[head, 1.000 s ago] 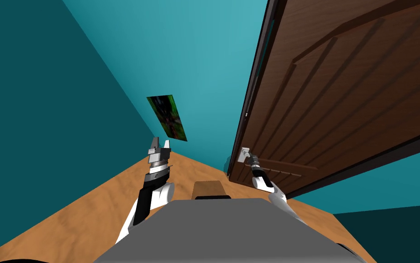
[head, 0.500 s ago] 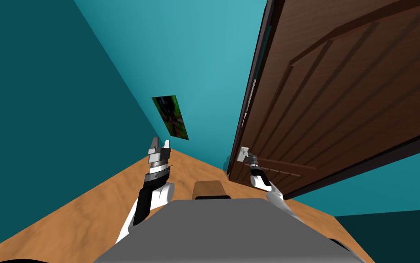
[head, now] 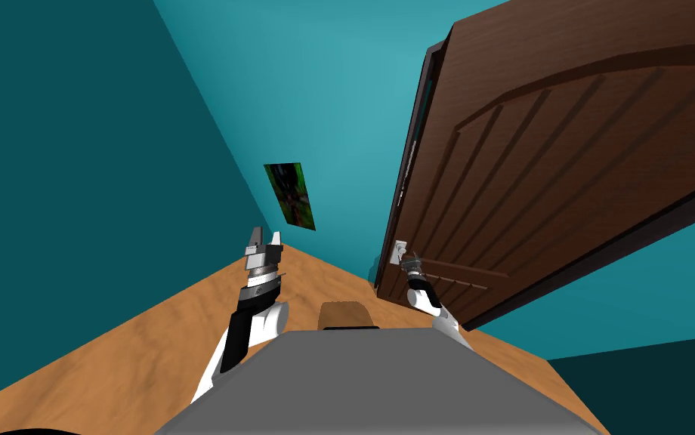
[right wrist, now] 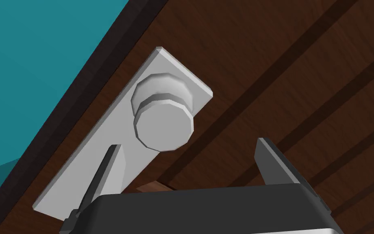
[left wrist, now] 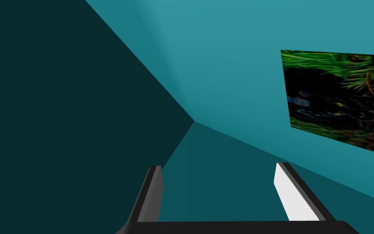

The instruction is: Pull the door open

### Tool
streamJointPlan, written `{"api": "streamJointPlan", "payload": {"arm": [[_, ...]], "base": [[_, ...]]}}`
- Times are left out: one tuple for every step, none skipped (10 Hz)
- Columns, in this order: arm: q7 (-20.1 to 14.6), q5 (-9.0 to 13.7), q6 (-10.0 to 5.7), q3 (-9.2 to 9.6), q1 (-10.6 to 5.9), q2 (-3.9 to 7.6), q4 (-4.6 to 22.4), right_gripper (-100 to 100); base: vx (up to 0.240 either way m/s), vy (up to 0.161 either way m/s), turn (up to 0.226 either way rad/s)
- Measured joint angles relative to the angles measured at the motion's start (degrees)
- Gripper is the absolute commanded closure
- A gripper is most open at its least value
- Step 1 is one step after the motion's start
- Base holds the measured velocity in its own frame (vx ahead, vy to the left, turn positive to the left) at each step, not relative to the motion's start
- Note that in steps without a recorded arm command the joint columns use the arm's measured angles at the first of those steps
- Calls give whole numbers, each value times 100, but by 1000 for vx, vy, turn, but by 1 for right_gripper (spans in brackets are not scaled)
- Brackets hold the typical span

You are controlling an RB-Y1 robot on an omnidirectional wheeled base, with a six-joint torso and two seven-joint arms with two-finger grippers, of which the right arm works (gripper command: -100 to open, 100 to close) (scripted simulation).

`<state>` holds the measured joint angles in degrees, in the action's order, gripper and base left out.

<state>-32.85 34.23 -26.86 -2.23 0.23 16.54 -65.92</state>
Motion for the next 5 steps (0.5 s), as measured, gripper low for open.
{"api": "streamJointPlan", "payload": {"arm": [[-161, 160, 60, 5, 29, -88, -114, -100], [-322, 319, 114, 17, 73, -190, -235, -100], [-493, 483, 164, 29, 97, -277, -331, -100], [-647, 644, 228, 34, 150, -387, -477, -100], [-812, 800, 274, 49, 177, -474, -570, -100]], "base": [[-83, -30, 37], [-100, -21, 38], [-96, -25, 37], [-102, -30, 39], [-101, -23, 31]]}}
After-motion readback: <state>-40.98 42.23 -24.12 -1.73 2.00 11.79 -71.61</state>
